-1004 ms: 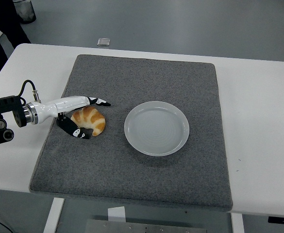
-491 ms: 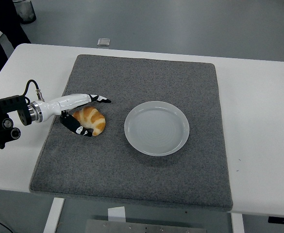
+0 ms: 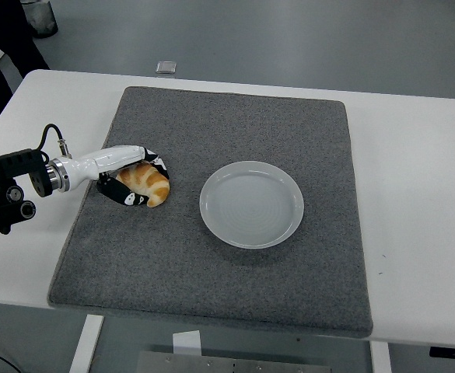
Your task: Place the bread on the plate
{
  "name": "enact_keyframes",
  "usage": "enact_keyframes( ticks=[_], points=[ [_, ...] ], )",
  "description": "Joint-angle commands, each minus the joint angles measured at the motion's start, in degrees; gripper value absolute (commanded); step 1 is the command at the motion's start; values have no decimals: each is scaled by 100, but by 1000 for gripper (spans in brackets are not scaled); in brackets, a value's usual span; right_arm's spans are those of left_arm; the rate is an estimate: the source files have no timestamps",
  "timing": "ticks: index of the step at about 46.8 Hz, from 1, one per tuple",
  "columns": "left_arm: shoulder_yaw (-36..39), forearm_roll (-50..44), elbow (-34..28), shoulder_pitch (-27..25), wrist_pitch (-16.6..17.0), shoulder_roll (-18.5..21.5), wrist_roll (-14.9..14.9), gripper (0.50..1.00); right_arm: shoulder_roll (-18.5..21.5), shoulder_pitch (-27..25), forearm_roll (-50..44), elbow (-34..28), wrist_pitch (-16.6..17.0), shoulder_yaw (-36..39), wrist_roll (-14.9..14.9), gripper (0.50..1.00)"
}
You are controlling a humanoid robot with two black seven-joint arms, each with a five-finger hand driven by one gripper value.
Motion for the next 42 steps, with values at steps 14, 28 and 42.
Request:
enact_keyframes(
  ticks=[14, 28, 42],
  points=[
    [6, 27, 2, -178, -4, 62, 9, 500, 0, 1, -1, -2, 0, 0, 0, 952],
    [-12, 18, 2, -178, -4, 132, 9, 500, 0, 1, -1, -2, 0, 0, 0, 952],
    [41, 36, -7, -933, -31, 553, 17, 500, 0, 1, -1, -2, 0, 0, 0, 952]
  ],
)
